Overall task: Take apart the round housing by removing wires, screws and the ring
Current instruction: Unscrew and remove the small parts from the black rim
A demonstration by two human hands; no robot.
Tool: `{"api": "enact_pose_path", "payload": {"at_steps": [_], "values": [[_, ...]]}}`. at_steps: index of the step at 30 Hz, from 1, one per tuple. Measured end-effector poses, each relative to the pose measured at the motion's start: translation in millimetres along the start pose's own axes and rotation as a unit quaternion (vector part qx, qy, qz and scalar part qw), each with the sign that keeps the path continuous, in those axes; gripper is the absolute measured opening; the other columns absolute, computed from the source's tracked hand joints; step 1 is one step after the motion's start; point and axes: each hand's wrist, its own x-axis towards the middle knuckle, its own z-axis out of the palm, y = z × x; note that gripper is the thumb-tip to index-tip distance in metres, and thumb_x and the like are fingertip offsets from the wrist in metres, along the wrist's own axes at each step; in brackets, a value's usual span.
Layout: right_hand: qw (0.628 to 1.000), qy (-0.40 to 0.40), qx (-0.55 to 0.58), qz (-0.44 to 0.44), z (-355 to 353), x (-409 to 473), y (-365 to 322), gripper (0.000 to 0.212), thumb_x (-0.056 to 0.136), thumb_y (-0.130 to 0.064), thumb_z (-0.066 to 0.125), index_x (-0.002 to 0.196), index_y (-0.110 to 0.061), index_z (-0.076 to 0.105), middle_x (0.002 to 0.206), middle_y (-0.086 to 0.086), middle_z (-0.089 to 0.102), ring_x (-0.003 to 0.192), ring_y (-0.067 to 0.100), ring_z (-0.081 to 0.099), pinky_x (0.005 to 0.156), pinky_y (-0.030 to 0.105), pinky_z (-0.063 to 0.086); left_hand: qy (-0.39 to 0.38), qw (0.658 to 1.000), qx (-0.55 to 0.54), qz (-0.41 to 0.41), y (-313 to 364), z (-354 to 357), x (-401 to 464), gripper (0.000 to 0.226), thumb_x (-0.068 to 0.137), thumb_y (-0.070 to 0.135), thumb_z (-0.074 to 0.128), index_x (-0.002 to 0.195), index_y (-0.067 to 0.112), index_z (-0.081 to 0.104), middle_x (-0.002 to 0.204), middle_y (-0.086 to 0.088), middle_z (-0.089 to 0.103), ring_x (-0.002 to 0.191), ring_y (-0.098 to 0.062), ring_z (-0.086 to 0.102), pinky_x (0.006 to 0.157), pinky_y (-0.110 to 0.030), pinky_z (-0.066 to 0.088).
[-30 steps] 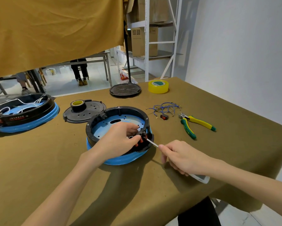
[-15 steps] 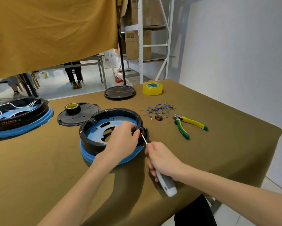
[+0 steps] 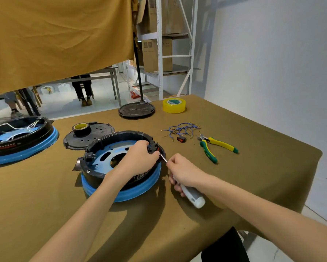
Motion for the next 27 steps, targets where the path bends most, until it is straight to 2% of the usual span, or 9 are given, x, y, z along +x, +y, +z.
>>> {"api": "enact_pose_path", "payload": {"at_steps": [3,5,10,13,15,17,19,24,27], "values": [[1.0,-0.031,0.004,0.002,-14.8,10.5,-5.8,0.013,0.108,-0.027,0.041,0.113,-0.018,0.048,0.06,0.001,0.056,0.038,0.012,0.048,0.037,0.023,0.043,-0.003,1.0,0.007,0.026,-1.1,-6.0,-0.4,0.009,0.098,0.034,0.064,0.091,0.029,0.065,0.087,0.004,0.068,0.08,-0.014,0.064,0.075,-0.033,0.054],[1.0,-0.029,-0.006,-0.01,-18.6,16.2,-8.6,0.012,0.107,-0.026,0.04,0.109,-0.018,0.049,0.06,0.001,0.055,0.038,0.013,0.047,0.037,0.024,0.043,-0.004,0.999,-0.001,0.036,-4.3,-10.1,-2.0,0.02,0.096,0.036,0.066,0.107,0.021,0.074,0.102,0.001,0.075,0.099,-0.019,0.069,0.091,-0.041,0.056],[0.997,-0.045,-0.043,-0.037,-27.1,20.2,-1.9,0.016,0.105,-0.026,0.041,0.107,-0.015,0.053,0.054,-0.003,0.055,0.037,0.015,0.048,0.037,0.025,0.044,-0.001,0.999,-0.035,0.024,-14.6,-13.7,-4.6,0.054,0.093,0.04,0.072,0.142,0.017,0.061,0.131,0.006,0.067,0.121,-0.013,0.063,0.104,-0.035,0.049],[0.995,-0.06,-0.061,-0.054,-34.6,19.8,-1.3,0.018,0.106,-0.026,0.041,0.106,-0.015,0.054,0.051,-0.005,0.055,0.037,0.015,0.048,0.036,0.024,0.044,0.01,0.998,-0.045,0.035,-22.8,-10.7,-1.5,0.032,0.092,0.037,0.074,0.123,0.026,0.069,0.094,0.028,0.066,0.09,0.011,0.063,0.088,-0.017,0.048],[0.994,-0.065,-0.072,-0.057,-37.3,20.5,-4.2,0.018,0.106,-0.026,0.04,0.105,-0.015,0.054,0.05,-0.005,0.055,0.037,0.015,0.049,0.036,0.025,0.044,0.017,0.998,-0.052,0.037,-23.9,-9.5,-0.5,0.042,0.092,0.035,0.074,0.13,0.019,0.067,0.086,0.036,0.062,0.079,0.022,0.058,0.072,-0.001,0.041],[0.993,-0.068,-0.077,-0.053,-38.0,22.8,-8.6,0.018,0.106,-0.026,0.041,0.104,-0.015,0.054,0.05,-0.005,0.055,0.037,0.015,0.049,0.036,0.025,0.045,0.014,0.998,-0.049,0.046,-24.5,-9.4,-0.4,0.059,0.092,0.037,0.074,0.144,0.013,0.057,0.113,0.024,0.067,0.092,0.015,0.059,0.073,-0.001,0.039],[0.993,-0.076,-0.078,-0.046,-38.8,24.1,-12.9,0.017,0.106,-0.025,0.041,0.103,-0.015,0.054,0.05,-0.004,0.055,0.037,0.015,0.049,0.036,0.024,0.044,0.014,0.998,-0.04,0.049,-23.2,-10.5,-2.0,0.067,0.092,0.04,0.074,0.149,0.013,0.052,0.136,0.006,0.066,0.109,0.002,0.059,0.086,-0.011,0.041],[0.995,-0.078,-0.054,-0.022,-35.7,23.4,-18.8,0.02,0.106,-0.021,0.04,0.101,-0.011,0.056,0.052,0.0,0.054,0.036,0.015,0.048,0.036,0.024,0.044,0.023,0.998,-0.03,0.055,-24.6,-8.4,-2.2,0.069,0.093,0.04,0.072,0.151,0.012,0.048,0.147,-0.001,0.06,0.128,-0.012,0.059,0.1,-0.024,0.044],[0.999,-0.024,-0.035,0.015,-6.2,19.4,-19.3,0.015,0.106,-0.018,0.038,0.099,-0.012,0.049,0.062,0.006,0.055,0.033,0.014,0.047,0.036,0.023,0.043,0.038,0.997,-0.019,0.06,-25.3,-5.2,-0.4,0.067,0.094,0.038,0.072,0.151,0.01,0.049,0.148,-0.002,0.058,0.13,-0.015,0.059,0.102,-0.026,0.045]]}}
